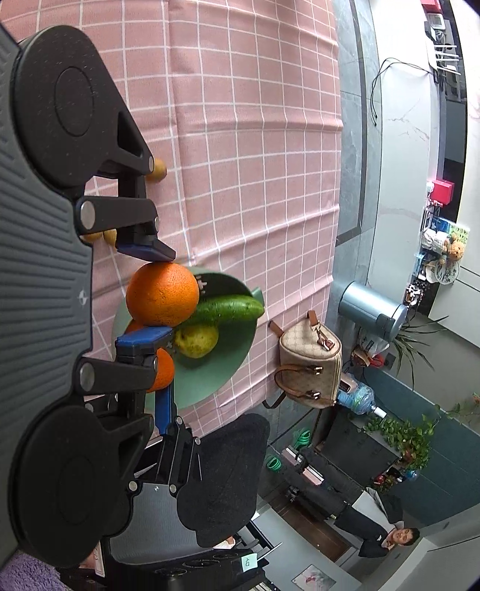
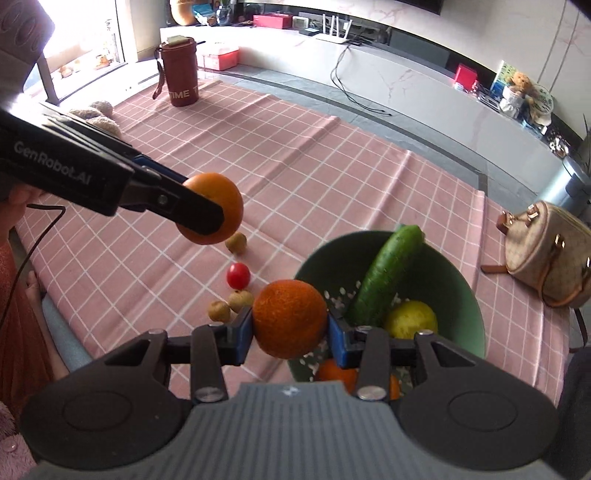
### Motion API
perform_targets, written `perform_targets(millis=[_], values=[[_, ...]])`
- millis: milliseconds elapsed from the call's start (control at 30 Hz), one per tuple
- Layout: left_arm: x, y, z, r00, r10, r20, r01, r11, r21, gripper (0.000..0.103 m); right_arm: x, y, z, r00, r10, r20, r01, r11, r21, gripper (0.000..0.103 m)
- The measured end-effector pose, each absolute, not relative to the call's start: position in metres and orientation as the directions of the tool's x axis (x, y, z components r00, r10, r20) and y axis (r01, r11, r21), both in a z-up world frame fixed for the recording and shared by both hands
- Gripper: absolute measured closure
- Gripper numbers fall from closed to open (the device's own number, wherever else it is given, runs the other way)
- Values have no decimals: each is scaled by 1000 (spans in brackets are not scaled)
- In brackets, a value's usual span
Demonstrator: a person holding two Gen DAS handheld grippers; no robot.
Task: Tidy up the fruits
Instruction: 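Lower both held oranges into the green colander and open both grippers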
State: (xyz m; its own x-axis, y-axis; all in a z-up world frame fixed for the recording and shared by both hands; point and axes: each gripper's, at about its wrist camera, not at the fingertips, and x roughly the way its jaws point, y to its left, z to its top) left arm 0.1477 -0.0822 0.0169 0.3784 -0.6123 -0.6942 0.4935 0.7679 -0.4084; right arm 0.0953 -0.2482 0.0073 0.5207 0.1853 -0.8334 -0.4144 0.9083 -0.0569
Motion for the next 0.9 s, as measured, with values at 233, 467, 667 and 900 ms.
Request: perform_targets(millis=[233,467,667,900], values=[[140,-121,20,338,-638,-692,534,736,-417,60,82,-289,4,532,124,-837,-344,936,-80,64],[139,-145,19,314,-621,-718,554,734,-392,60,82,-326,9,550,79,-831,-275,957,-90,64],[146,-168,3,284,-589,-757,563,741,-365,60,89,-343,-8,524,80,-848,-254,965,-66,64],[159,-192,-20,255,-467,-847,599,764,-241,60,109,-337,-25,497,118,-860,-282,959,-31,64]])
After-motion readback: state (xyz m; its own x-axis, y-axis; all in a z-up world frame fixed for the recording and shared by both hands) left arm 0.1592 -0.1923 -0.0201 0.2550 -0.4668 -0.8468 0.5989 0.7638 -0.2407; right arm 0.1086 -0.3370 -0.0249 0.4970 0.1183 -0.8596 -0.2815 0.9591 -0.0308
